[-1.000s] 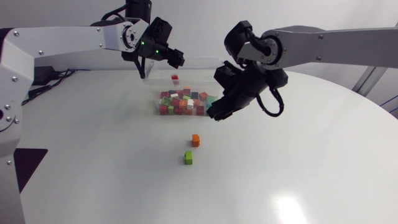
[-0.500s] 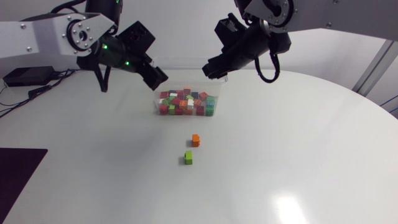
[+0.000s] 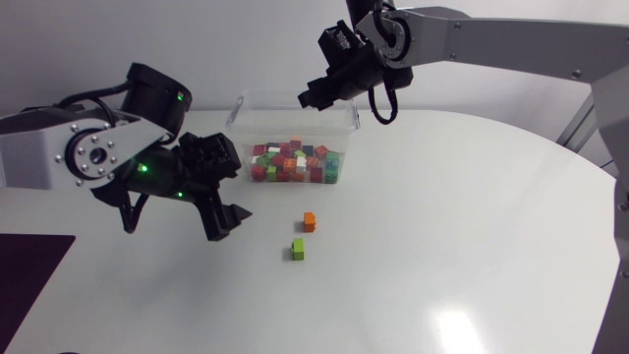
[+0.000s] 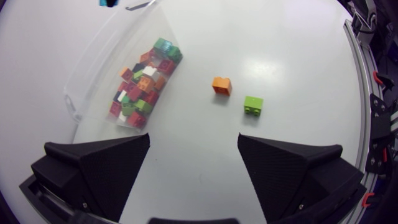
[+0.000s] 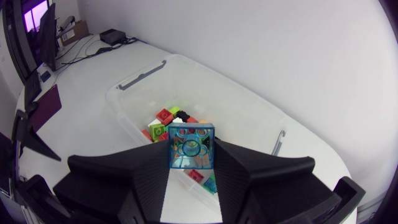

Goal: Place the duplo bricks in the container

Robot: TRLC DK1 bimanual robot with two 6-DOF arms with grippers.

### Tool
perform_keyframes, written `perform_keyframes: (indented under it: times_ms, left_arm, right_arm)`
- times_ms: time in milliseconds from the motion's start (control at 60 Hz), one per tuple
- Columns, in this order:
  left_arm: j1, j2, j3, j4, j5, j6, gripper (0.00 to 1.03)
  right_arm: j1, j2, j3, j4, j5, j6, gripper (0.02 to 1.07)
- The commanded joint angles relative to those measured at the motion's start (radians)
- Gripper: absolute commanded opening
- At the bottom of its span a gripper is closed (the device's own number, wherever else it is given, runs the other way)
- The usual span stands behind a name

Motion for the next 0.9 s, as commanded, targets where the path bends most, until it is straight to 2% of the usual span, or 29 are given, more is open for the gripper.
perform_keyframes:
  times_ms: [0, 100, 200, 233, 267, 283, 300, 317, 333, 433, 617, 750, 883]
  left_arm:
    - [-0.035, -0.014, -0.054, -0.001, 0.002, 0.033, 0.98]
    - [-0.079, -0.003, -0.085, -0.001, 0.001, 0.033, 0.98]
    - [-0.127, 0.019, -0.100, 0.001, -0.022, 0.032, 0.98]
    - [-0.138, 0.033, -0.100, 0.004, -0.027, 0.029, 0.98]
    - [-0.142, 0.042, -0.098, 0.007, -0.030, 0.029, 0.98]
    - [-0.148, 0.056, -0.097, 0.015, -0.038, 0.027, 0.98]
    - [-0.155, 0.063, -0.097, 0.019, -0.046, 0.025, 0.98]
    - [-0.158, 0.071, -0.095, 0.024, -0.052, 0.025, 0.98]
    - [-0.159, 0.080, -0.094, 0.028, -0.053, 0.025, 0.98]
    - [-0.176, 0.125, -0.083, 0.039, -0.072, 0.024, 0.98]
    - [-0.222, 0.189, -0.069, 0.085, -0.085, 0.019, 0.98]
    - [-0.219, 0.290, -0.025, 0.120, -0.084, 0.039, 0.98]
    - [-0.214, 0.375, 0.031, 0.142, -0.067, 0.047, 0.98]
  right_arm:
    - [0.004, 0.041, 0.027, 0.048, -0.009, 0.017, 0.40]
    - [0.004, 0.073, 0.040, 0.114, -0.009, 0.009, 0.40]
    - [0.011, 0.126, 0.104, 0.118, -0.001, -0.005, 0.40]
    - [0.011, 0.145, 0.138, 0.114, 0.005, -0.005, 0.43]
    - [0.010, 0.165, 0.168, 0.101, 0.011, -0.005, 0.56]
    - [0.008, 0.173, 0.184, 0.095, 0.011, -0.005, 0.66]
    - [0.005, 0.182, 0.208, 0.078, 0.012, -0.003, 0.84]
    - [0.004, 0.190, 0.224, 0.065, 0.012, -0.002, 0.97]
    - [0.002, 0.191, 0.233, 0.055, 0.012, 0.000, 1.04]
    - [-0.005, 0.135, 0.190, 0.045, 0.009, -0.017, 1.03]
    - [-0.044, -0.092, -0.097, 0.075, -0.046, -0.088, 1.03]
    - [-0.081, -0.269, -0.318, 0.097, -0.106, -0.126, 1.03]
    - [-0.090, -0.411, -0.497, 0.114, -0.118, -0.160, 1.03]
